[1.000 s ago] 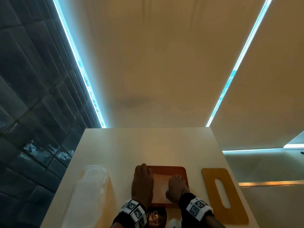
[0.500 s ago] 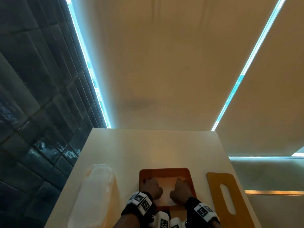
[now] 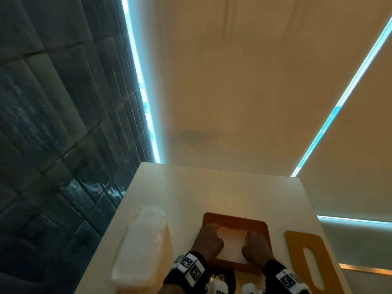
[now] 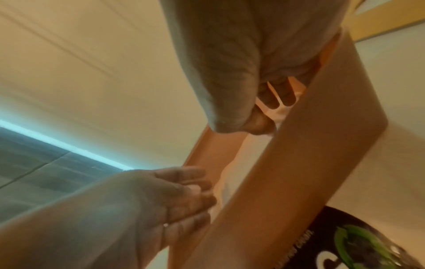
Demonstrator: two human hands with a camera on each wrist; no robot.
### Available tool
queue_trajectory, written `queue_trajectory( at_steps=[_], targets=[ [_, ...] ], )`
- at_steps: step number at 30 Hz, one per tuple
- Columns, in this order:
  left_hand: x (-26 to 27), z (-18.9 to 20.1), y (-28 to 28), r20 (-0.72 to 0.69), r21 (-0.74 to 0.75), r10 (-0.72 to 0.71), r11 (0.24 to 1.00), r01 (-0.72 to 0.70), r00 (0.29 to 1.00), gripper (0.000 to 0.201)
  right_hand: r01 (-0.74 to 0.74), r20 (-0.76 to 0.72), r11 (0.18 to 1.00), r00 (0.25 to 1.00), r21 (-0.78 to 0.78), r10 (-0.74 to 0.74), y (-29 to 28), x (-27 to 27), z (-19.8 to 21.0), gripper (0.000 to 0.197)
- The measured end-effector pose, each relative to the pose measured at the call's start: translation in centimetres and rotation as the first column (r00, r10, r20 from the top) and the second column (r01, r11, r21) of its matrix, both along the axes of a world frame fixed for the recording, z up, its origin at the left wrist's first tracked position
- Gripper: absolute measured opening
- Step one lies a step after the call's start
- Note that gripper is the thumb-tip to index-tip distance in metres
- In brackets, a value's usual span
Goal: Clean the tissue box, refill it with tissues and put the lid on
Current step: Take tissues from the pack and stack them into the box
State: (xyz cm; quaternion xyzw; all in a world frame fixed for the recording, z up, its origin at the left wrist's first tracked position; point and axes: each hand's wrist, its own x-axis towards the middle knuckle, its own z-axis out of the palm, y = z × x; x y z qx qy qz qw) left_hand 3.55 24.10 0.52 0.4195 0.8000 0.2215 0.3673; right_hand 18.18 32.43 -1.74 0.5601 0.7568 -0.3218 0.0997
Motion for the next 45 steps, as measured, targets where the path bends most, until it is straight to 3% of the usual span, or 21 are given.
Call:
queue_trajectory(
  at_steps=[2, 4, 7, 11, 14, 17, 23, 28, 37, 42, 45],
  targets=[
    [-1.8, 1.5, -1.7, -0.002, 0.179, 0.131, 0.975, -0.129, 0.991, 0.041, -0.027, -0.087, 0.98, 0.995, 0.198, 0.045, -1.3, -0.8, 1.6, 0.049],
    [-4.8, 2.3, -4.4, -0.004, 0.256, 0.303, 0.921, -0.292, 0.953, 0.035, 0.011, -0.35, 0.934, 0.929, 0.357, 0.122, -3.8, -3.1, 3.7, 0.04],
    [-9.9, 1.9, -9.6, -0.066, 0.134, 0.48, 0.873, -0.469, 0.875, 0.039, -0.127, -0.553, 0.975, 0.807, 0.183, 0.209, -8.7, -8.2, 5.7, 0.025],
    [-14.0, 0.6, -14.3, -0.235, -0.099, 0.479, 0.854, -0.511, 0.846, 0.044, -0.392, -0.56, 0.919, 0.772, -0.046, 0.302, -13.1, -13.8, 3.7, 0.024],
    [-14.9, 0.1, -15.2, -0.272, -0.217, 0.41, 0.855, -0.47, 0.871, 0.041, -0.487, -0.481, 0.871, 0.779, -0.059, 0.402, -15.1, -15.9, 1.8, 0.03],
    [-15.6, -0.4, -15.3, -0.241, -0.261, 0.39, 0.856, -0.446, 0.889, 0.046, -0.485, -0.355, 0.874, 0.823, -0.035, 0.443, -15.6, -16.8, 0.8, 0.032],
    [-16.0, -0.7, -14.8, -0.161, -0.264, 0.433, 0.847, -0.462, 0.887, 0.051, -0.364, -0.278, 0.926, 0.904, -0.097, 0.326, -15.7, -17.6, 0.3, 0.01],
    [-16.4, -0.6, -14.3, -0.067, -0.289, 0.49, 0.825, -0.487, 0.869, 0.058, -0.257, -0.335, 0.947, 0.924, -0.191, 0.184, -15.9, -17.6, 0.4, 0.024],
    [-17.3, -0.5, -14.1, -0.006, -0.309, 0.519, 0.812, -0.495, 0.855, 0.059, -0.082, -0.403, 0.919, 0.911, -0.386, -0.088, -16.0, -17.1, 0.6, 0.018],
    [-17.3, -0.3, -13.8, 0.034, -0.304, 0.54, 0.807, -0.506, 0.841, 0.063, -0.041, -0.408, 0.892, 0.898, -0.449, -0.164, -15.9, -16.8, 0.8, 0.012],
    [-18.2, -1.5, -13.5, 0.104, -0.278, 0.559, 0.811, -0.515, 0.823, 0.068, -0.007, -0.404, 0.874, 0.888, -0.486, -0.218, -15.8, -16.7, 1.0, 0.019]
  ],
)
